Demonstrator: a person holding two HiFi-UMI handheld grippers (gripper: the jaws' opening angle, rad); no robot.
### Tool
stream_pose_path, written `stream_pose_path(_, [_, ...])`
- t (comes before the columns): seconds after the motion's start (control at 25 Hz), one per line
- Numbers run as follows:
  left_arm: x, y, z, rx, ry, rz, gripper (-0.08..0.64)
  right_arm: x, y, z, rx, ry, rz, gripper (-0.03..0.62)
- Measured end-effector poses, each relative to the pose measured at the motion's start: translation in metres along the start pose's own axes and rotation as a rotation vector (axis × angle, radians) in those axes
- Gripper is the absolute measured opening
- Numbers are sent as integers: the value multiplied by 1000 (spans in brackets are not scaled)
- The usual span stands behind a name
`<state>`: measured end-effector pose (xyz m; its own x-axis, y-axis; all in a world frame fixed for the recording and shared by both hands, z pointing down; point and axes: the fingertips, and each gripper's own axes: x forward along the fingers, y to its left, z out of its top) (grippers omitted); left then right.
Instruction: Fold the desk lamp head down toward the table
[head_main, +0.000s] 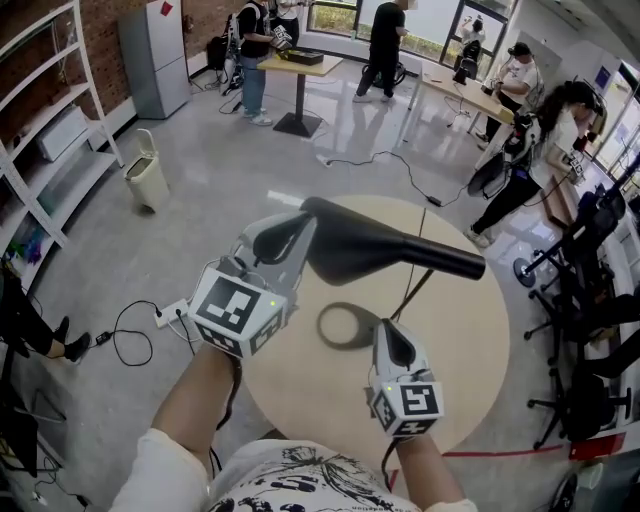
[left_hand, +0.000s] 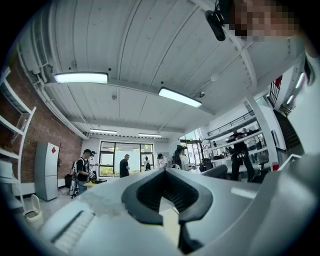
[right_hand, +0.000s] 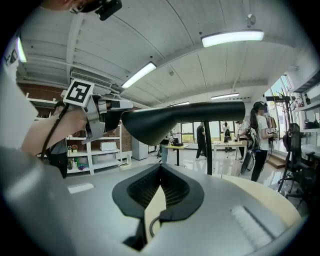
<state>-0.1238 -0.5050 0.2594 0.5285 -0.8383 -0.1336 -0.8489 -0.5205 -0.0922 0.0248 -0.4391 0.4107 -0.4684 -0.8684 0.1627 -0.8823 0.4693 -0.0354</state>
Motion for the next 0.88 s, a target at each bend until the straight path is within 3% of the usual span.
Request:
stream_pose_path(0.12, [1,-2,-5,11,7,14,5,2,-1,2,-11,-8,-6,8])
stream_pose_path(0.6, [-3,-5,-63,-125,75,16,5,-1,0,-16,9,29,6,8])
stream_pose_path(0.88, [0,-12,-95,-159,128,7,5,4,-16,-30,10,54,-14,8])
